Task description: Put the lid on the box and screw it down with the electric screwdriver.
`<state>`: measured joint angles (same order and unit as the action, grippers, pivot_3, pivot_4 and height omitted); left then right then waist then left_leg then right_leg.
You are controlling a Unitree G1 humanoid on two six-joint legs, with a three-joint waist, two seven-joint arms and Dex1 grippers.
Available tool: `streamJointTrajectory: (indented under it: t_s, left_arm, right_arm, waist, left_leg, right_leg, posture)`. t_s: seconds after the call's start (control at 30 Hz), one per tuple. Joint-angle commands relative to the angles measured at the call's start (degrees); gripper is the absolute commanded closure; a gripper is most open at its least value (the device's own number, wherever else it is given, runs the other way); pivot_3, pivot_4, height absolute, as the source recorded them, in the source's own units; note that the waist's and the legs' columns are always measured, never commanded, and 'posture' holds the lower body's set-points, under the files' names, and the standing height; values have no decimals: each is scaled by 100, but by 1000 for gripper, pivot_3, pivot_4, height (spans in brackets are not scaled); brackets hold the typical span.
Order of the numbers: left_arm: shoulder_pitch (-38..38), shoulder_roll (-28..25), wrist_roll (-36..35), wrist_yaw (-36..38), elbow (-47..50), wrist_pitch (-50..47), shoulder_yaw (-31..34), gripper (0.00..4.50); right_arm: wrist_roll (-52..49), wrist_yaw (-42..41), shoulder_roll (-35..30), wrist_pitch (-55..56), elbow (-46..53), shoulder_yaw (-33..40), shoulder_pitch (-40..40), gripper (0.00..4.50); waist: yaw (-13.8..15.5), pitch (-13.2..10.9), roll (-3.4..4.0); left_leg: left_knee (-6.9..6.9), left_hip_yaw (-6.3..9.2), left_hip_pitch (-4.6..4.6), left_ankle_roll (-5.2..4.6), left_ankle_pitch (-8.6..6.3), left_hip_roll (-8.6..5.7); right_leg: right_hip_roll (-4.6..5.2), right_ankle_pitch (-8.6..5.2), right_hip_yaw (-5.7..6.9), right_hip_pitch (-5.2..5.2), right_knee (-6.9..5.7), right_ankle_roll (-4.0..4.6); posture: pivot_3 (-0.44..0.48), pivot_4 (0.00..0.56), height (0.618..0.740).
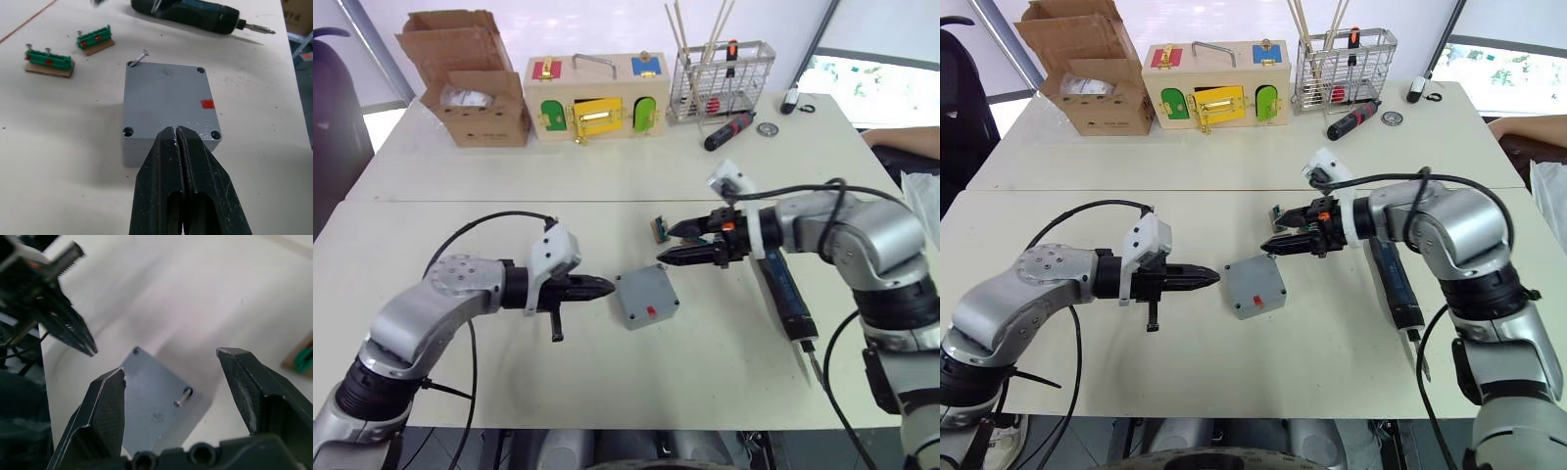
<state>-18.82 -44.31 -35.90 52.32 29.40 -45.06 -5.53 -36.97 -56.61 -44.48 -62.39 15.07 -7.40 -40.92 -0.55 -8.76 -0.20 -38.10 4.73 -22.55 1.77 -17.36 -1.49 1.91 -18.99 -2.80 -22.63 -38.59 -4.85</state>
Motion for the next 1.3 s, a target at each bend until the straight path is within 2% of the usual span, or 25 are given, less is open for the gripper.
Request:
streamJointTrajectory:
  t_s: [0.03,0.07,0.13,0.27,0.53,1.3]
  left_arm:
    - [-274,-42,-420,33,136,-176,440,4500]
    - [-304,-58,-460,42,132,-206,466,4500]
    - [-351,-86,-504,71,111,-239,481,4500]
    - [-420,-161,-449,183,37,-211,406,4500]
    - [-501,-169,-355,269,-69,-173,302,4500]
    - [-416,-79,-176,165,-49,-99,201,4500]
  right_arm:
    - [-87,5,-150,374,683,350,588,1687]
    - [-78,27,-163,442,779,377,735,1783]
    - [-76,155,-130,494,946,421,1030,2358]
    - [-73,455,-13,513,1265,353,1515,4061]
    - [-49,893,304,489,1208,308,1617,4061]
    - [383,692,213,864,727,-19,1541,4061]
  waist:
    - [7,0,-1]
    - [-2,0,-1]
    - [-21,0,-1]
    - [-37,-1,0]
    - [-8,-1,0]
    - [-18,-1,0]
  left_leg:
    - [0,0,0,0,0,0]
    - [0,2,0,0,0,0]
    - [-1,-2,1,0,0,0]
    - [-1,-1,3,0,0,1]
    - [-2,-1,3,0,0,0]
    - [-2,-1,3,1,0,0]
  right_leg:
    - [0,0,0,1,1,0]
    - [0,0,2,4,2,0]
    - [1,0,-1,5,2,0]
    - [-4,0,-2,2,-1,0]
    - [-2,0,-1,4,0,0]
    - [-2,0,-1,4,0,0]
  posture:
    - [0,150,740]
    - [0,150,740]
    - [0,150,740]
    - [0,150,740]
    - [0,150,740]
    - [0,150,740]
